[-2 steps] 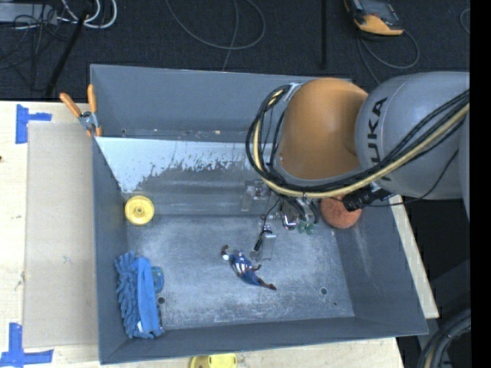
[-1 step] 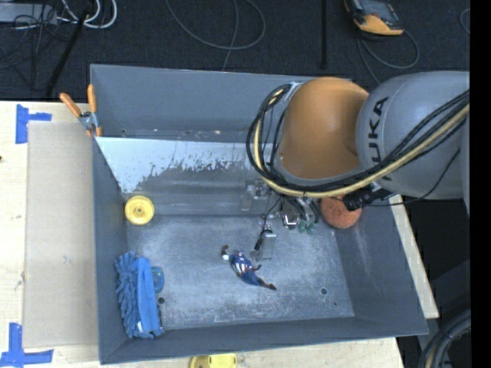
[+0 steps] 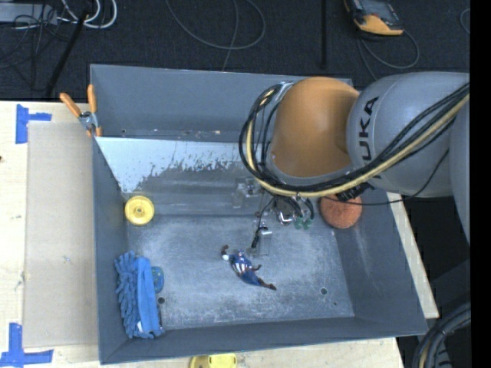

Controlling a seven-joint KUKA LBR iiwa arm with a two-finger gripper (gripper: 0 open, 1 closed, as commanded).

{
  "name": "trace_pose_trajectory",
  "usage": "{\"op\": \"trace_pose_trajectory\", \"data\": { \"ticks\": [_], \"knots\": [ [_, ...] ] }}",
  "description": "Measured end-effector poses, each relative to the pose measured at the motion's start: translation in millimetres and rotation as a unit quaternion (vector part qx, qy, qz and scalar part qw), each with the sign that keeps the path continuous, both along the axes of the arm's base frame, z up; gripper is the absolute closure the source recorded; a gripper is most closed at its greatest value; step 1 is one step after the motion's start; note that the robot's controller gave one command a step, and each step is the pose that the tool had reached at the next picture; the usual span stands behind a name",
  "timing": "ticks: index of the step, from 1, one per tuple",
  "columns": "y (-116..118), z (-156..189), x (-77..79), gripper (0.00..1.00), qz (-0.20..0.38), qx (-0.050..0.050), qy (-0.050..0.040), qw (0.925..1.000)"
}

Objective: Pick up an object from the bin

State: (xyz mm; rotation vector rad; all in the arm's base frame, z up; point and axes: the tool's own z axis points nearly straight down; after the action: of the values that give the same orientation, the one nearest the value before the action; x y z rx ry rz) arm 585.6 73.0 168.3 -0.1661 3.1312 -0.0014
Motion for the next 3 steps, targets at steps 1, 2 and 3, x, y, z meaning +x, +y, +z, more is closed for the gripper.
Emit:
{"op": "trace_pose_trajectory", "data": {
  "ticks": [1,2,3],
  "knots": [
    [-7,-37,-20.1,0.00,0.114,0.001,0.0026,0.9935],
    [-22,-68,-29.1,0.00,0.024,0.000,0.0036,0.9997],
    [-22,-83,-44.9,0.00,-0.018,0.000,0.0052,0.9998]
  ]
}}
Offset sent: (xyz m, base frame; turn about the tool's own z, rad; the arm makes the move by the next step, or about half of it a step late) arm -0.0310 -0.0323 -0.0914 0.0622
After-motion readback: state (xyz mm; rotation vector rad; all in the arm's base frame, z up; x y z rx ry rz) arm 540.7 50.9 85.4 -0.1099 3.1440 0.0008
